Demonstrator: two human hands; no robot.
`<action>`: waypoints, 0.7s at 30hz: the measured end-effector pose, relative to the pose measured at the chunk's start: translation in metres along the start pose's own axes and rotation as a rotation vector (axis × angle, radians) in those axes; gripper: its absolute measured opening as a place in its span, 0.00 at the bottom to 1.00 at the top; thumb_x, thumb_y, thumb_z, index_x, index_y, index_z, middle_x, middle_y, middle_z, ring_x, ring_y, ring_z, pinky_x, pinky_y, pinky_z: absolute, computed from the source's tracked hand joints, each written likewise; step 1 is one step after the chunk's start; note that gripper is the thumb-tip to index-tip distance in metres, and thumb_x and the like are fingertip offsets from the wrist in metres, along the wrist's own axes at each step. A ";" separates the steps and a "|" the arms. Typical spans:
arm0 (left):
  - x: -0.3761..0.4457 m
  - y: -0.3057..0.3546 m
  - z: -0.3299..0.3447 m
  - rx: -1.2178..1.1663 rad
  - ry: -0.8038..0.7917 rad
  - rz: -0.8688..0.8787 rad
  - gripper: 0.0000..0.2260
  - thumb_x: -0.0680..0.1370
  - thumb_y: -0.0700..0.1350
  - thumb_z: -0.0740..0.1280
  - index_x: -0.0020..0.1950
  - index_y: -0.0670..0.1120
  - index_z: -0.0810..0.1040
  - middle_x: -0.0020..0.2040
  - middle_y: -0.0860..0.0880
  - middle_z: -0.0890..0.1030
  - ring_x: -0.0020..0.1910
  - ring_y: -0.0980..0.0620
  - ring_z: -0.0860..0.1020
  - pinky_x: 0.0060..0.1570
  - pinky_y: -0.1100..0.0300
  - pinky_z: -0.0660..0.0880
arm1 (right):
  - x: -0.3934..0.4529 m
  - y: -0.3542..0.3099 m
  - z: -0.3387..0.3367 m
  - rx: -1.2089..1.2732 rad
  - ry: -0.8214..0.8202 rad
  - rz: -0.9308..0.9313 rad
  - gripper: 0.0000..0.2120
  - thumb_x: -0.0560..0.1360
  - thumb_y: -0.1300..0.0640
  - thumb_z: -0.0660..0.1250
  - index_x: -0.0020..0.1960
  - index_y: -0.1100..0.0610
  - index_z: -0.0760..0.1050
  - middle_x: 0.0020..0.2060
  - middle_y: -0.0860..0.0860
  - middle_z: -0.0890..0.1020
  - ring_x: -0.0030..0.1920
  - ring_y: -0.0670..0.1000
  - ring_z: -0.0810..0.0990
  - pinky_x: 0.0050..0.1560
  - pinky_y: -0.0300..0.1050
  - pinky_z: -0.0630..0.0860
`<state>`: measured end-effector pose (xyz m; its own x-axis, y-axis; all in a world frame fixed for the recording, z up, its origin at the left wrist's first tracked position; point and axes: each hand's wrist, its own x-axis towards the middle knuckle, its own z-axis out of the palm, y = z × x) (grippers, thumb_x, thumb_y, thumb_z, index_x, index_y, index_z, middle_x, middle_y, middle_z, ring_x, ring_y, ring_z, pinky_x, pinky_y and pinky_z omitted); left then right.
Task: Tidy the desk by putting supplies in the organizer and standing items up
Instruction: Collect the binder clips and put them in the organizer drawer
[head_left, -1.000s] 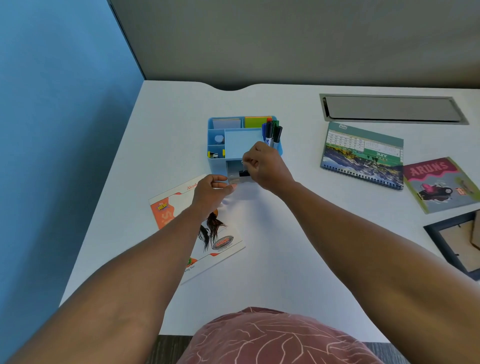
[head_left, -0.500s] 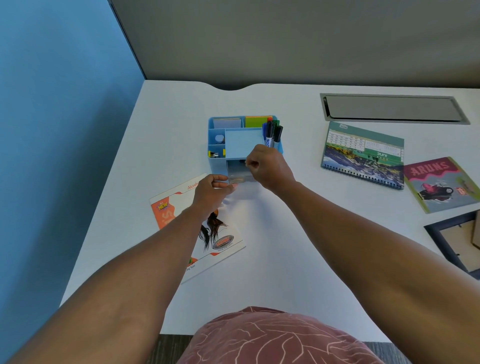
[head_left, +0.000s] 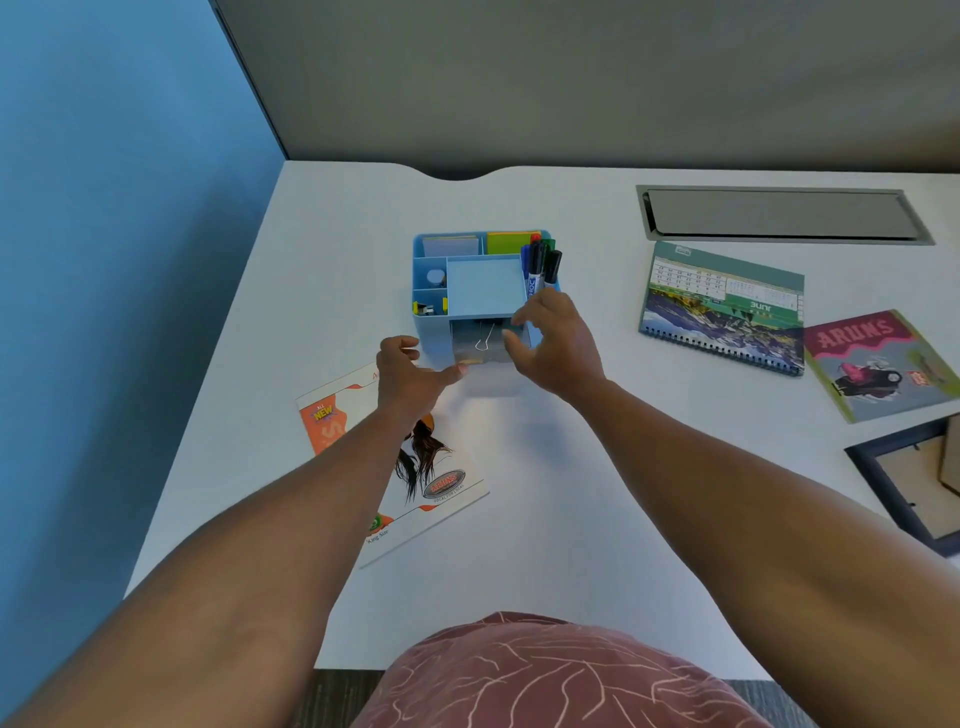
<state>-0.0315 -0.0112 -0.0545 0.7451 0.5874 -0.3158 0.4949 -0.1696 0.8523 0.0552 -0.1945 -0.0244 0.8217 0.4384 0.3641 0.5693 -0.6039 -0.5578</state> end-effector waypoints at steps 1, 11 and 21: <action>0.001 0.001 -0.001 0.004 0.001 0.000 0.38 0.64 0.51 0.83 0.67 0.47 0.65 0.63 0.45 0.70 0.59 0.47 0.76 0.56 0.55 0.76 | -0.003 0.003 0.000 -0.016 0.020 0.033 0.13 0.69 0.53 0.75 0.47 0.60 0.79 0.46 0.55 0.77 0.48 0.54 0.75 0.41 0.43 0.74; 0.003 0.015 -0.004 0.010 -0.066 -0.017 0.50 0.68 0.46 0.81 0.80 0.49 0.52 0.78 0.45 0.60 0.67 0.48 0.73 0.68 0.52 0.69 | -0.022 0.019 -0.006 0.007 -0.076 0.310 0.47 0.60 0.40 0.80 0.69 0.58 0.63 0.66 0.54 0.65 0.65 0.53 0.68 0.57 0.51 0.78; 0.007 0.016 0.003 -0.013 -0.028 0.004 0.35 0.73 0.50 0.76 0.75 0.49 0.64 0.72 0.49 0.72 0.68 0.48 0.71 0.65 0.52 0.73 | -0.006 0.018 0.002 0.072 -0.119 0.505 0.42 0.70 0.42 0.75 0.74 0.57 0.60 0.67 0.53 0.69 0.64 0.54 0.73 0.60 0.55 0.77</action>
<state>-0.0170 -0.0117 -0.0443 0.7593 0.5642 -0.3242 0.4865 -0.1613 0.8587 0.0606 -0.2065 -0.0383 0.9825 0.1797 -0.0490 0.0960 -0.7140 -0.6935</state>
